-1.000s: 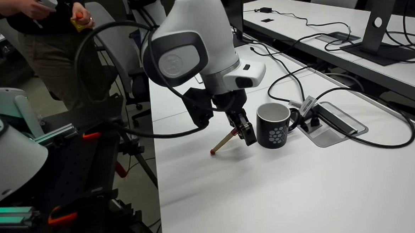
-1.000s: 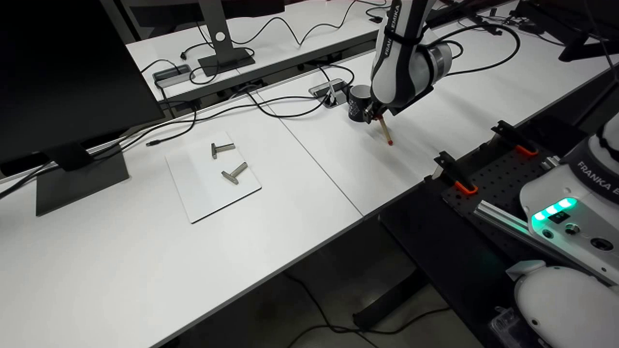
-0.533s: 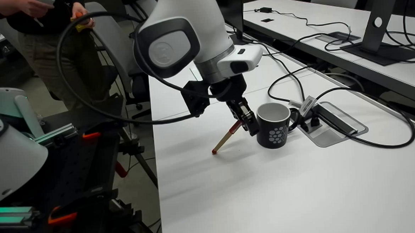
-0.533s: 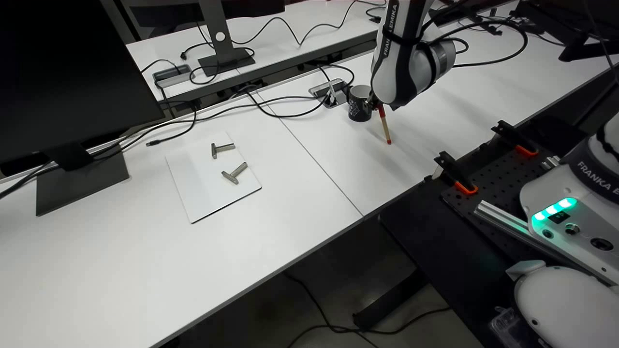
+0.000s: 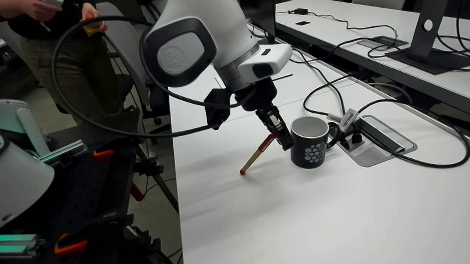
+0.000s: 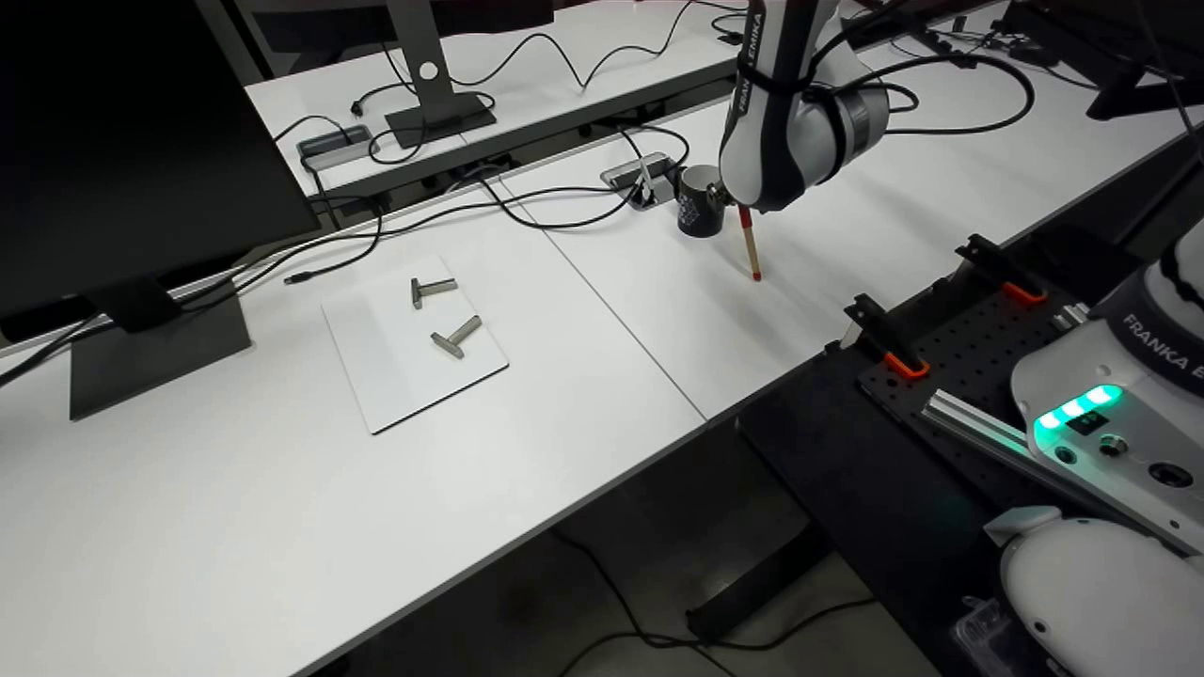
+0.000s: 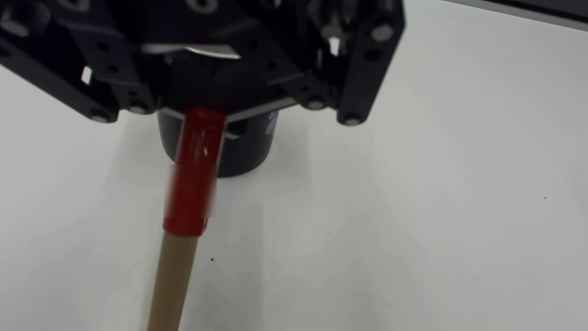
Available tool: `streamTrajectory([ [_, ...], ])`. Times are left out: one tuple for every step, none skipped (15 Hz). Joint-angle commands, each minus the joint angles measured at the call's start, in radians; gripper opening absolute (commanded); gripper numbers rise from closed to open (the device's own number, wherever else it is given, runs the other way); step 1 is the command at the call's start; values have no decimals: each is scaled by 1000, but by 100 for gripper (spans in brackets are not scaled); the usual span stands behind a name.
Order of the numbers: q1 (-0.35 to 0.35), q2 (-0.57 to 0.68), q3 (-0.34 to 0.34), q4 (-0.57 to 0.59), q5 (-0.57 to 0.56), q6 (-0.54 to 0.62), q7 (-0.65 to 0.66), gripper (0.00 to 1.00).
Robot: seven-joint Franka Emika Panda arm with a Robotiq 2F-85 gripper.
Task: Pick the marker and put it in the cup
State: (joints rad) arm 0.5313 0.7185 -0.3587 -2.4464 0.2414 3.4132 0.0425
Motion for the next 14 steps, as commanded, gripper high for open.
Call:
streamTrajectory([
  [30,-20,-14,-25,41,7,-8,0],
  [30,-17,-13,-20,40,-6,-11,0],
  [24,-16,-6,-16,33,-16,-13,0],
  [20,-14,-1,-14,31,-15,-12,0],
  [18,-13,3,-13,29,-12,-10,0],
  [16,-13,5,-14,28,-11,-11,0],
  [15,-14,7,-14,26,-13,-13,0],
  [14,-14,9,-14,24,-16,-13,0],
  [7,-15,17,-13,20,-23,-13,0],
  [-2,-19,25,-13,15,-36,-12,0],
  [-16,-24,39,-13,6,-49,-11,26],
  [-1,-1,23,-2,15,-21,-6,2],
  [-3,-1,29,-2,13,-27,-4,7],
  [-4,-1,32,-3,12,-30,-3,14],
])
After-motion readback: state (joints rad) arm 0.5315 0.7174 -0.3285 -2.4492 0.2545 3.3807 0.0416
